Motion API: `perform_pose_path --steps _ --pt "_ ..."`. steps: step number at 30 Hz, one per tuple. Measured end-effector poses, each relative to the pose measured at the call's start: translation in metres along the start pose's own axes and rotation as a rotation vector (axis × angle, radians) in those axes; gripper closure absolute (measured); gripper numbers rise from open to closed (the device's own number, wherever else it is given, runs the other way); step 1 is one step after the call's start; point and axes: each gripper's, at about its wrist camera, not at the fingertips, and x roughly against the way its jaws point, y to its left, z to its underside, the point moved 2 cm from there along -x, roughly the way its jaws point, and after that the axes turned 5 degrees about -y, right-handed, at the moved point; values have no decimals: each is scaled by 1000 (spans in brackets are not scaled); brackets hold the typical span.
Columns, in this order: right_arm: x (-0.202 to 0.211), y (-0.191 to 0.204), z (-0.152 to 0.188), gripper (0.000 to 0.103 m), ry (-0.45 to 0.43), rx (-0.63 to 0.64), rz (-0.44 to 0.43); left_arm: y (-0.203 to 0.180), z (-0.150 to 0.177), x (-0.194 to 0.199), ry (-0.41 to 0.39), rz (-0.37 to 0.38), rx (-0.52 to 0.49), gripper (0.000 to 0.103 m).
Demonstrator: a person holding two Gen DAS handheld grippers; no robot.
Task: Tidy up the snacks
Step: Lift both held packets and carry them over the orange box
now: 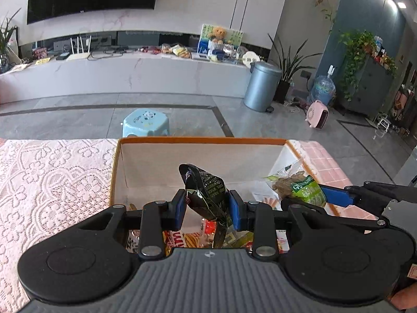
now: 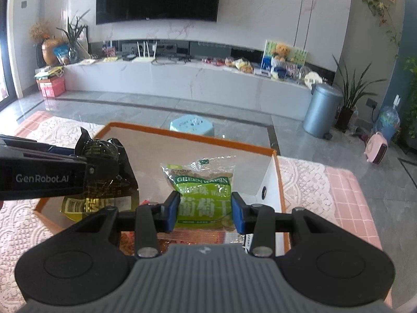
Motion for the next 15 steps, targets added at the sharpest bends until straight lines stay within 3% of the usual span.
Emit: perform_pose_path --steps 6,15 --pt "-42 -3 0 63 69 15 -15 16 -1 -29 46 21 -5 65" --pt "-93 -6 -4 63 162 -5 -32 26 -6 -60 102 -18 -20 65"
